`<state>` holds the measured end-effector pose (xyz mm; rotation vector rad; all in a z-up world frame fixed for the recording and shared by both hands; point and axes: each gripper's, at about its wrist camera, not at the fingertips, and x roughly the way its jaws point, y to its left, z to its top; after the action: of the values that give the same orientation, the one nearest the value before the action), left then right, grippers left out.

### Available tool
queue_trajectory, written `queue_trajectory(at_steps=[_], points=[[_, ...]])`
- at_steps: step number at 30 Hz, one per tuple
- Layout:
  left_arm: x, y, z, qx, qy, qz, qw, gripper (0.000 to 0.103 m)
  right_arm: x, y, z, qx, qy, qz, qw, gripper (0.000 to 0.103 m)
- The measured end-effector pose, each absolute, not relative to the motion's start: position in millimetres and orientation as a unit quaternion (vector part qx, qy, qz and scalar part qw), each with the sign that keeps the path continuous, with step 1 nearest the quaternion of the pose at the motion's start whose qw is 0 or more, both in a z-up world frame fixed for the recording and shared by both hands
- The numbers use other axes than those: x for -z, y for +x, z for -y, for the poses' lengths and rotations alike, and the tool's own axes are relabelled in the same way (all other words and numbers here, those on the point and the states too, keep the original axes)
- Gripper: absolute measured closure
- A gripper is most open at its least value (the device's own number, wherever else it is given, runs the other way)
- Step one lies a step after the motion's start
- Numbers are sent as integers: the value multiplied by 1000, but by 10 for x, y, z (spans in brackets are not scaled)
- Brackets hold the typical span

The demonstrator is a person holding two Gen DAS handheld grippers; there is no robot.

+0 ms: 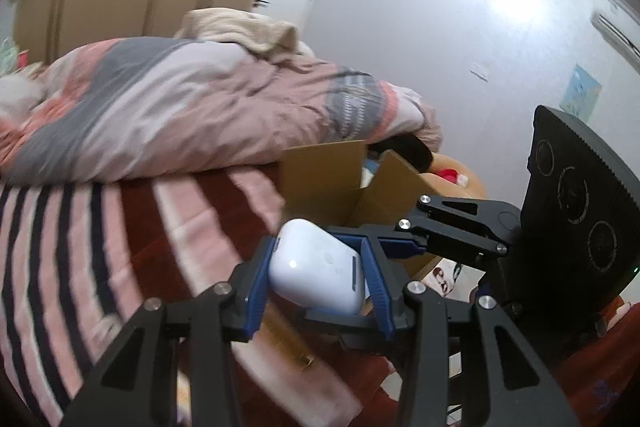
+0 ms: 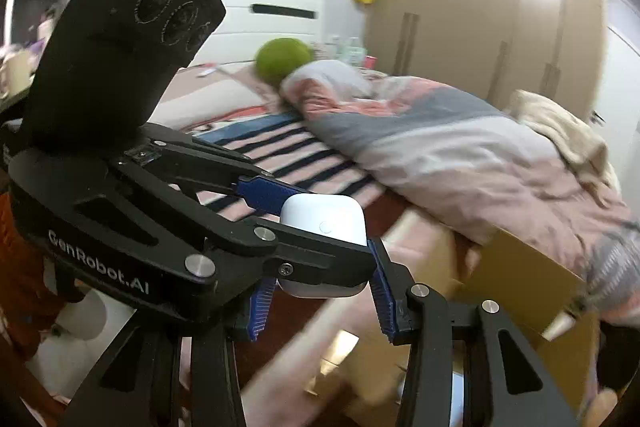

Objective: Organize rigid objects
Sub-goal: 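Carry the white earbud case into the box and open the right gripper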

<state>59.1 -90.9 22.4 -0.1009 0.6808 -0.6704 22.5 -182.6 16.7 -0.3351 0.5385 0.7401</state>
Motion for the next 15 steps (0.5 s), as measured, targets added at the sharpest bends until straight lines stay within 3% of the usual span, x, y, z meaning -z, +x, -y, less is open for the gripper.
queue_trajectory(at_steps=[13, 14, 15], points=[[-85, 1207, 2064, 373, 7, -363, 854, 61, -27, 704, 2848, -272, -129, -323, 897, 63], [-70, 1216, 2093, 374, 9, -365, 853, 52, -12, 732, 2893, -266, -126, -326, 899, 60], [-70, 1221, 2122, 372, 11, -365, 854, 39, -12, 729, 2931, -258, -125, -324, 901, 46]])
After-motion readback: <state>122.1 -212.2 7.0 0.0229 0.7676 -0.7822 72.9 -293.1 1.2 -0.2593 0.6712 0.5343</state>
